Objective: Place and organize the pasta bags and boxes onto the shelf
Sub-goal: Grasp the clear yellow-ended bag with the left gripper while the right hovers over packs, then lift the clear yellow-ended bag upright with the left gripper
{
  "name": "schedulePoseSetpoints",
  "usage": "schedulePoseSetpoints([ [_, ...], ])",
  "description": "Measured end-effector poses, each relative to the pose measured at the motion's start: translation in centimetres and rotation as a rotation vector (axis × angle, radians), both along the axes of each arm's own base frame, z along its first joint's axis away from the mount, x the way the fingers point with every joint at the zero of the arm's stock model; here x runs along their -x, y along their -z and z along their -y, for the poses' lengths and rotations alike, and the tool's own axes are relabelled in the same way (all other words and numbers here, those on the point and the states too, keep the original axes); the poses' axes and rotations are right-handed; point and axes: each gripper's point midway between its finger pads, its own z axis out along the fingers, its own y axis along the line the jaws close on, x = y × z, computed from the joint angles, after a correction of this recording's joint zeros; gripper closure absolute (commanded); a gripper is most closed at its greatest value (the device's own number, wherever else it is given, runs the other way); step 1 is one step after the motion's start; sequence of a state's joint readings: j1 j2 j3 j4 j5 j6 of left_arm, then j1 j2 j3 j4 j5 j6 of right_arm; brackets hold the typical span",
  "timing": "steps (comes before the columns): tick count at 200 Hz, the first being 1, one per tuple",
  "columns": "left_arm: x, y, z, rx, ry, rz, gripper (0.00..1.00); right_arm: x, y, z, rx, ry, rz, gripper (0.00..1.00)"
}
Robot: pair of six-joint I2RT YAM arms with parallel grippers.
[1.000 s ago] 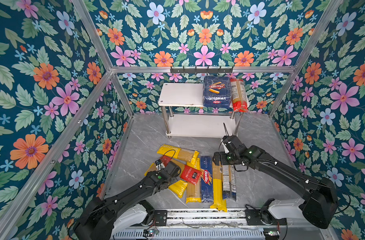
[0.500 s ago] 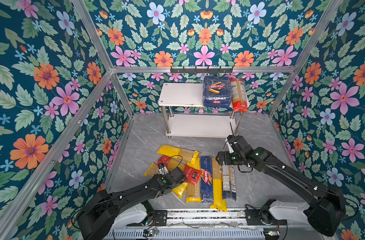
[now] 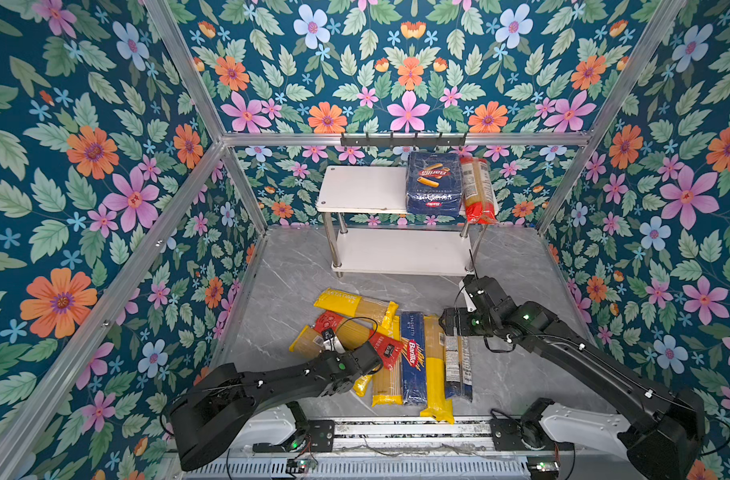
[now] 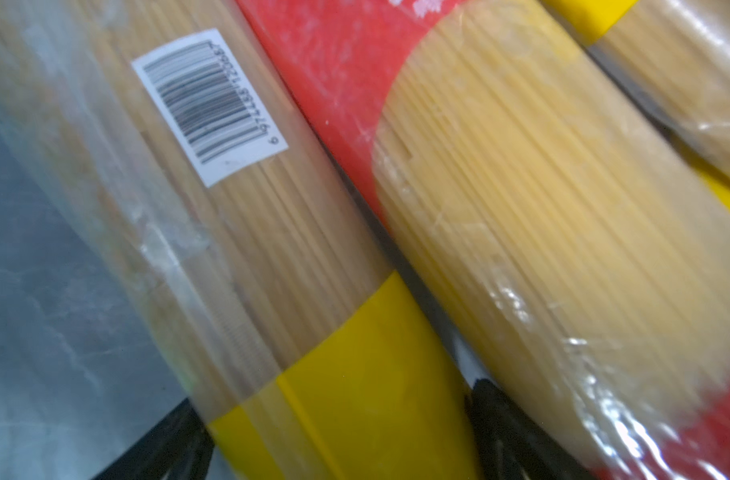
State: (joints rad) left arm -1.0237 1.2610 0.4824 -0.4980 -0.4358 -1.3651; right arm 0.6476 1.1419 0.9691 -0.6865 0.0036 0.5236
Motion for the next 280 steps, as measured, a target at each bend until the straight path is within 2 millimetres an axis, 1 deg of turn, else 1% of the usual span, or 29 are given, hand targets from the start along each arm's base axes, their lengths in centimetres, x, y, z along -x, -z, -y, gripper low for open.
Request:
schedulePoseSetpoints([
  [67, -0.7, 0.6, 0.1, -0.070, 0.008, 0.004, 0.08, -0.4, 0.2, 0.7, 0.004, 0.025, -0.006, 0.01],
  [88, -0.7, 0.6, 0.0, -0.069, 0.007, 0.007, 0.17, -0.5, 0.2, 0.9, 0.000, 0.029, -0.008, 0.01],
  [114, -1.0, 0.2, -0.3, -0.042, -0.020, 0.010, 0.34, -0.5, 0.2, 0.7, -0.011, 0.021, -0.017, 0.01],
  [125, -1.1, 0.1, -0.8, -0.014, -0.038, -0.003, 0.41, -0.6, 0.3, 0.8, -0.009, 0.025, -0.018, 0.01],
  [138, -1.4, -0.1, -1.4, 0.047, -0.065, -0.016, 0.43, -0.8, 0.3, 1.0, -0.008, 0.031, -0.019, 0.01],
  [156, -1.9, -0.4, -2.5, 0.117, -0.087, -0.023, 0.41, -0.8, 0.3, 1.0, -0.015, 0.030, -0.022, 0.01],
  [172, -2.2, -0.8, -2.8, 0.147, -0.083, -0.044, 0.37, -0.8, 0.3, 1.0, -0.017, 0.023, -0.023, 0.01],
  [203, -2.8, -1.5, -3.7, 0.110, -0.059, -0.088, 0.35, -1.0, 0.3, 1.0, -0.015, 0.023, -0.022, 0.01],
  [233, -3.2, -1.3, -4.3, 0.084, -0.036, -0.117, 0.33, -1.1, 0.3, 0.9, -0.016, 0.020, -0.024, 0.01],
  [244, -3.1, -1.2, -4.3, 0.082, -0.027, -0.119, 0.28, -1.0, 0.2, 0.9, -0.017, 0.020, -0.023, 0.01],
  [260, -2.7, -1.1, -4.1, 0.093, -0.009, -0.119, 0.15, -0.9, 0.3, 1.0, -0.017, 0.020, -0.023, 0.01],
  [280, -1.8, -1.4, -3.7, 0.115, 0.011, -0.109, 0.10, -0.9, 0.4, 1.0, -0.015, 0.020, -0.026, 0.01],
])
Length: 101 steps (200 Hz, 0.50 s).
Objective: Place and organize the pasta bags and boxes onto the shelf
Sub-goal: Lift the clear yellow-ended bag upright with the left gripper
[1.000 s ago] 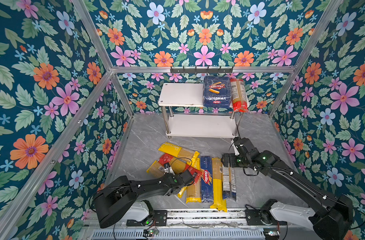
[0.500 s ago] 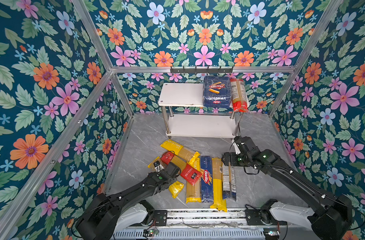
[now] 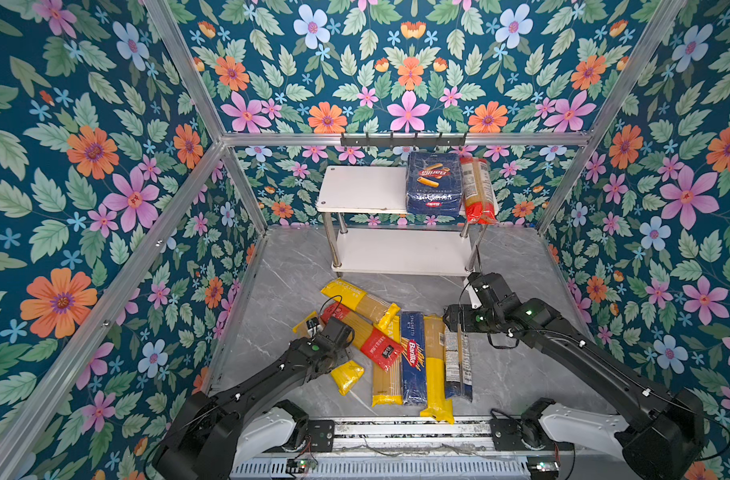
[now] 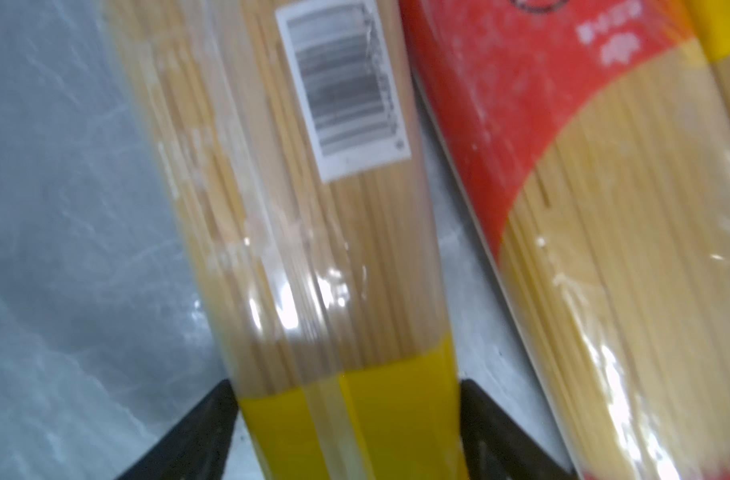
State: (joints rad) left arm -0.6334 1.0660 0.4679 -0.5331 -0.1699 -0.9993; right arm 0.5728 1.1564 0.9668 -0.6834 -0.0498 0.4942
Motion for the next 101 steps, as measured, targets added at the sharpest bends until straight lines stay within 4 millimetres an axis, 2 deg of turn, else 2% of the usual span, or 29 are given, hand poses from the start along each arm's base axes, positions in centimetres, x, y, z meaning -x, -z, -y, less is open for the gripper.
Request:
schedulePoseSetpoints([
  [40, 1.0, -1.1, 1.4, 0.006, 0.027, 0.028, 0.07, 0.1, 0.7, 0.1, 0.011, 0.000, -0.019, 0.01],
  [63, 1.9, -0.2, 2.2, -0.031, 0.042, -0.008, 0.01, 0.2, 1.0, 0.1, 0.012, 0.000, -0.021, 0.01],
  [101, 2.6, 1.2, 2.3, -0.055, 0.016, -0.037, 0.01, 0.4, 0.8, 0.3, 0.006, 0.001, -0.014, 0.01],
])
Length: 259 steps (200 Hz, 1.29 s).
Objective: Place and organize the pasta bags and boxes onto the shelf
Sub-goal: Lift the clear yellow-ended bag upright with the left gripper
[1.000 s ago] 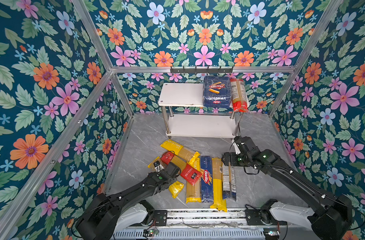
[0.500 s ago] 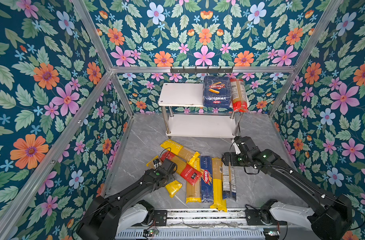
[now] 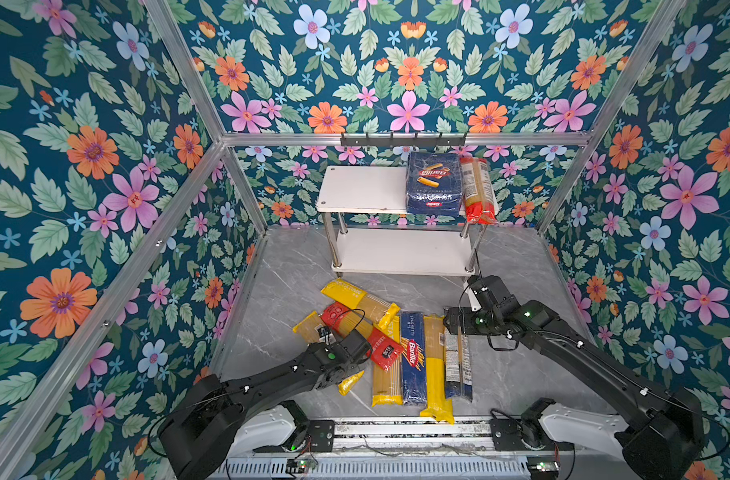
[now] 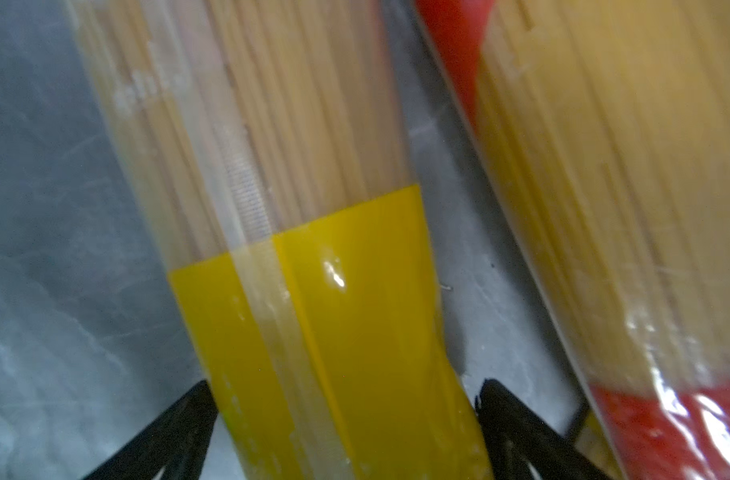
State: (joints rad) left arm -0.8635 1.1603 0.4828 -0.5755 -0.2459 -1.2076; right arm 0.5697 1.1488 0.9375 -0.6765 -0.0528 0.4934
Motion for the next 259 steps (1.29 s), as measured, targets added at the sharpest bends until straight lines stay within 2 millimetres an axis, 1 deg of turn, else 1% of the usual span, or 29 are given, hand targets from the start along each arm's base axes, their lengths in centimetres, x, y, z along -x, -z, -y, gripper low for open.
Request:
schedulePoseSetpoints([
  [38, -0.4, 0.8, -0.9, -0.042, -0.028, 0.032, 0.01, 0.1, 0.3, 1.0, 0.001, 0.023, 0.001, 0.01],
  [50, -0.9, 1.0, -1.3, -0.075, -0.033, 0.057, 0.01, 0.1, 0.3, 1.1, 0.000, 0.027, 0.002, 0.01],
  [65, -1.5, 1.3, -1.9, -0.127, -0.036, 0.089, 0.05, 0.2, 0.2, 1.0, -0.005, 0.020, 0.001, 0.01],
  [93, -2.7, 1.5, -2.8, -0.184, -0.048, 0.180, 0.15, 0.3, -0.1, 1.0, -0.017, 0.017, 0.010, 0.01],
  [123, -2.5, 1.5, -3.2, -0.203, -0.037, 0.248, 0.24, 0.3, -0.5, 1.1, -0.021, 0.011, 0.024, 0.01],
  [146, -2.0, 1.4, -2.9, -0.189, -0.032, 0.264, 0.38, 0.3, -0.7, 1.1, -0.021, 0.006, 0.032, 0.01],
  [160, -1.6, 1.3, -2.6, -0.171, -0.033, 0.263, 0.52, 0.2, -0.8, 1.0, -0.022, 0.005, 0.032, 0.01],
  [178, -1.1, 1.1, -2.0, -0.126, -0.050, 0.249, 0.67, 0.2, -0.8, 1.0, -0.023, 0.004, 0.030, 0.01],
  [213, -0.6, -0.5, 0.1, 0.002, -0.057, 0.207, 0.88, 0.2, -0.7, 0.8, -0.025, 0.001, 0.025, 0.01],
  [229, 0.3, -1.1, 0.3, 0.015, -0.044, 0.154, 0.96, 0.2, -0.9, 0.7, -0.032, -0.003, 0.025, 0.01],
  [240, 0.9, -1.6, 0.3, 0.018, -0.034, 0.115, 1.00, 0.2, -1.0, 0.5, -0.041, -0.008, 0.022, 0.01],
  [259, 1.4, -2.6, 0.4, 0.006, -0.014, 0.070, 1.00, 0.2, -1.3, 0.4, -0.048, -0.008, 0.026, 0.01],
])
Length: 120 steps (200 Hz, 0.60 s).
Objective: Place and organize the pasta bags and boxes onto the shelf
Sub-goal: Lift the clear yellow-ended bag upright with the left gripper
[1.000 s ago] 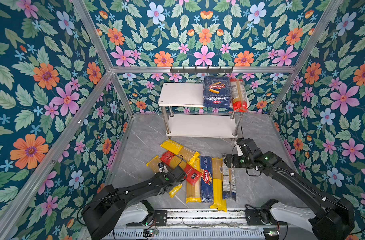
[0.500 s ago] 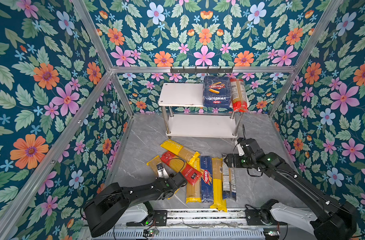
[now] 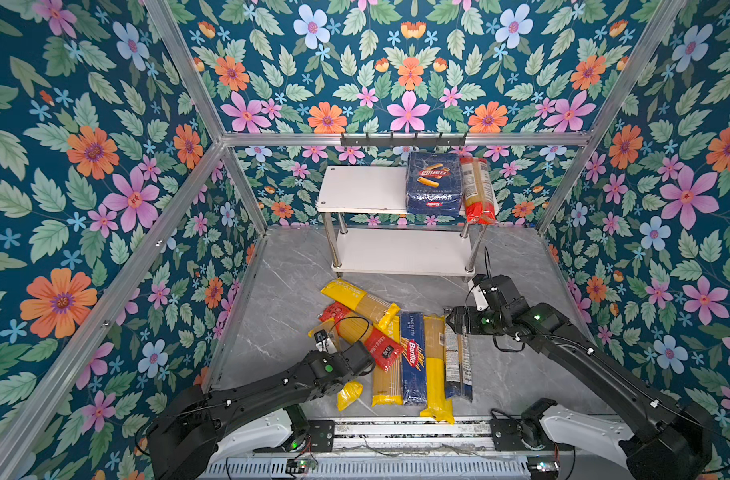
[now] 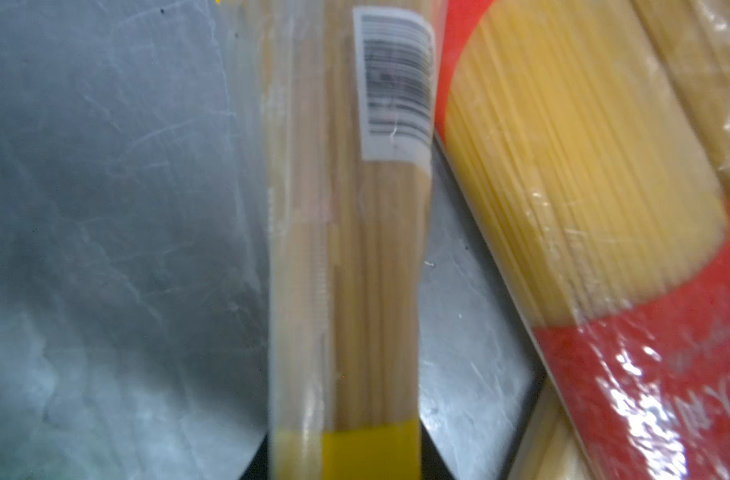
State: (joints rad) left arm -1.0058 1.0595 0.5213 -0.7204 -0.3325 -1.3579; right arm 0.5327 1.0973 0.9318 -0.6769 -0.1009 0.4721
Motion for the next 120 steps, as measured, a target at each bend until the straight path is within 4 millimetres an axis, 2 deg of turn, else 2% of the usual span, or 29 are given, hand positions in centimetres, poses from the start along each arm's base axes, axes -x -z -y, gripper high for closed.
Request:
schedulePoseSetpoints([
  [23, -0.2, -1.0, 0.1, -0.053, 0.032, -0.037, 1.00, 0.0, -0.2, -0.1, -0.006, -0.002, 0.003, 0.01],
  [49, -1.4, -2.7, 0.7, -0.120, 0.091, -0.061, 1.00, 0.2, -0.6, -0.3, -0.027, -0.006, 0.006, 0.01],
  [80, -3.5, -5.8, 2.0, -0.163, 0.164, -0.025, 1.00, 0.1, -1.3, -0.3, -0.032, -0.005, 0.018, 0.01],
  [120, -4.9, -10.2, 2.0, -0.208, 0.207, 0.040, 1.00, -0.3, -2.3, -0.2, -0.032, 0.005, 0.042, 0.01],
])
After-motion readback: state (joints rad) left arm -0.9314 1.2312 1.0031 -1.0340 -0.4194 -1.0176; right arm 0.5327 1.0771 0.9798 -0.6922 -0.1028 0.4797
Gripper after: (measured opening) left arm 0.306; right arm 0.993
